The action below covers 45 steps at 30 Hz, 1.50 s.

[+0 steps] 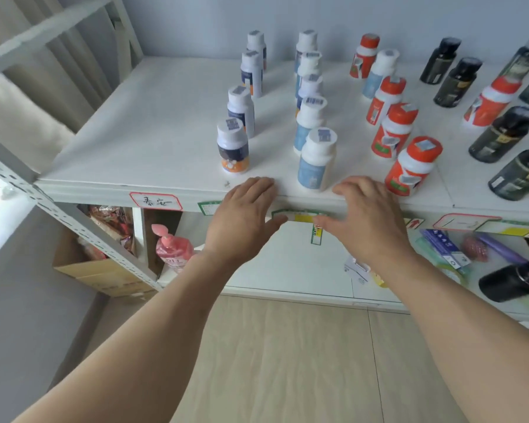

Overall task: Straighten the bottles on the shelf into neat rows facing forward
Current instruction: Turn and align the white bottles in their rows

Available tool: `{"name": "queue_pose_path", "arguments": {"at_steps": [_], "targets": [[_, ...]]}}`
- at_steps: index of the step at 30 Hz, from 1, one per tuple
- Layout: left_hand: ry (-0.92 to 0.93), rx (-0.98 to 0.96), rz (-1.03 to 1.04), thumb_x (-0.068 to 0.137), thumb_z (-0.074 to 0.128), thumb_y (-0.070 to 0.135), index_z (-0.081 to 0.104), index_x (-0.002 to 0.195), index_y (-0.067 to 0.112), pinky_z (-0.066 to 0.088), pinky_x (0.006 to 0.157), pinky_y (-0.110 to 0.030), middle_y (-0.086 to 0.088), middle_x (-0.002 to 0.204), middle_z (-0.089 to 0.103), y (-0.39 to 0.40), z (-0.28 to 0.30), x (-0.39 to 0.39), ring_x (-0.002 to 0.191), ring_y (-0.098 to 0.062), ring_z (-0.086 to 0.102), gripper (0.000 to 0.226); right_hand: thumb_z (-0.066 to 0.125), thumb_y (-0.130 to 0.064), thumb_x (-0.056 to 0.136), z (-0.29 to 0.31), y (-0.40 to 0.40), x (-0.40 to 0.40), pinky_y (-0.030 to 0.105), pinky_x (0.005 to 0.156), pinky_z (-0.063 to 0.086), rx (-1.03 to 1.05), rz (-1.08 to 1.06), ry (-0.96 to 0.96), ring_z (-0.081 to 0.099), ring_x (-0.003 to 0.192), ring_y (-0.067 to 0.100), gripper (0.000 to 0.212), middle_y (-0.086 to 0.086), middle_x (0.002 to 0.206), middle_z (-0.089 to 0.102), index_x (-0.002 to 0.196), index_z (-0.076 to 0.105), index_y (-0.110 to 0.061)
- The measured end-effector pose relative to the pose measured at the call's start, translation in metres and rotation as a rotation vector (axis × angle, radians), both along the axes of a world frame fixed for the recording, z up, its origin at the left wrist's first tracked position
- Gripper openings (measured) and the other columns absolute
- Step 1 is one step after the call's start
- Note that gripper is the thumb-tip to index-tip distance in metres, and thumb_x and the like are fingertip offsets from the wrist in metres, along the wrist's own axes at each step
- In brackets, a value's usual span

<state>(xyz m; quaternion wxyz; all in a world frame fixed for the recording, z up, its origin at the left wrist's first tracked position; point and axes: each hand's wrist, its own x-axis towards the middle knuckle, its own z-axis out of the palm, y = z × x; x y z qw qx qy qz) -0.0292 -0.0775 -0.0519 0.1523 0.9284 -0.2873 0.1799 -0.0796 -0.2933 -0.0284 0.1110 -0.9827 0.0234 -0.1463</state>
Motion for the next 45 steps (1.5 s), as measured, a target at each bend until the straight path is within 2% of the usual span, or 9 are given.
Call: {"name": "queue_pose_path", "arguments": {"at_steps": [9,16,20,23,28,34,40,42,45], "targets": [[-0.243,-0.134,-0.068,0.087,0.067,0.023,0.069,0.113,0.005,0.045,0.092,-0.036,-0.007,0.120,0.068,0.002,-0.019,0.014,0.108,-0.028,0.062,0.032,0.075,-0.051,0.075,-0.018,-0.002,0.006,0.037,0.090,0.031,0.005,-0.025,-0.143,0.049,0.109,0.029,0.049,0.002,0.116,0.058,0.111,0.063,-0.020],[-0.244,-0.118,-0.063,0.087,0.067,0.022,0.069,0.114,0.006,0.047,0.091,-0.038,-0.008,0.120,0.068,0.002,-0.018,0.014,0.108,-0.029,0.063,0.031,0.078,-0.047,0.074,-0.016,0.000,0.004,0.038,0.091,0.033,0.028,-0.036,-0.134,0.050,0.107,0.030,0.048,0.003,0.115,0.059,0.110,0.064,-0.019],[-0.076,-0.088,0.025,0.089,0.055,0.037,0.066,0.120,0.008,0.041,0.100,-0.036,-0.006,0.127,0.064,-0.001,-0.009,0.003,0.118,-0.027,0.058,0.044,0.076,-0.047,0.077,0.002,0.000,0.001,0.037,0.093,0.035,0.079,-0.002,0.010,0.051,0.108,0.029,0.049,0.003,0.118,0.058,0.114,0.064,-0.017],[0.129,-0.078,0.104,0.090,0.051,0.049,0.058,0.131,0.009,0.037,0.105,-0.034,-0.005,0.136,0.058,-0.011,0.016,-0.009,0.127,-0.026,0.051,0.058,0.071,-0.049,0.081,0.030,-0.003,-0.005,0.038,0.096,0.041,0.245,-0.032,0.045,0.054,0.112,0.028,0.052,0.003,0.122,0.059,0.118,0.062,-0.015],[0.422,-0.182,0.171,0.093,0.056,0.045,0.036,0.147,0.016,0.025,0.109,-0.023,0.001,0.151,0.039,-0.029,0.048,-0.014,0.139,-0.014,0.032,0.064,0.067,-0.042,0.088,0.085,-0.005,0.006,0.024,0.096,0.032,0.423,0.036,0.098,0.044,0.129,0.017,0.058,-0.002,0.142,0.048,0.138,0.048,-0.020],[0.542,-0.268,0.176,0.089,0.063,0.041,0.039,0.144,0.017,0.035,0.100,-0.026,0.001,0.138,0.049,-0.044,0.054,-0.012,0.129,-0.016,0.043,0.064,0.071,-0.041,0.084,0.102,0.009,0.036,0.024,0.090,0.038,0.562,0.126,0.280,0.053,0.117,0.013,0.063,-0.007,0.134,0.056,0.140,0.046,-0.026],[0.624,-0.375,0.149,0.084,0.067,0.039,0.054,0.123,0.026,0.044,0.079,-0.031,0.005,0.108,0.059,-0.050,0.065,-0.004,0.102,-0.016,0.055,0.043,0.071,-0.034,0.086,0.111,0.014,0.046,0.026,0.081,0.042,0.647,0.040,0.308,0.061,0.100,0.015,0.043,-0.008,0.111,0.066,0.125,0.055,-0.027],[0.670,-0.395,0.146,0.082,0.067,0.040,0.056,0.118,0.030,0.046,0.079,-0.032,0.007,0.103,0.061,-0.050,0.072,-0.002,0.096,-0.016,0.056,0.039,0.072,-0.036,0.085,0.119,0.018,0.046,0.025,0.081,0.042,0.663,0.019,0.305,0.060,0.099,0.012,0.044,-0.009,0.110,0.065,0.125,0.056,-0.027],[0.773,-0.506,0.110,0.083,0.070,0.036,0.060,0.121,0.032,0.046,0.085,-0.028,0.013,0.111,0.066,-0.041,0.079,-0.007,0.099,-0.010,0.057,0.040,0.073,-0.039,0.083,0.129,0.022,0.042,0.025,0.082,0.044,0.705,0.007,0.293,0.061,0.099,0.009,0.046,-0.011,0.110,0.066,0.125,0.059,-0.026]]}}
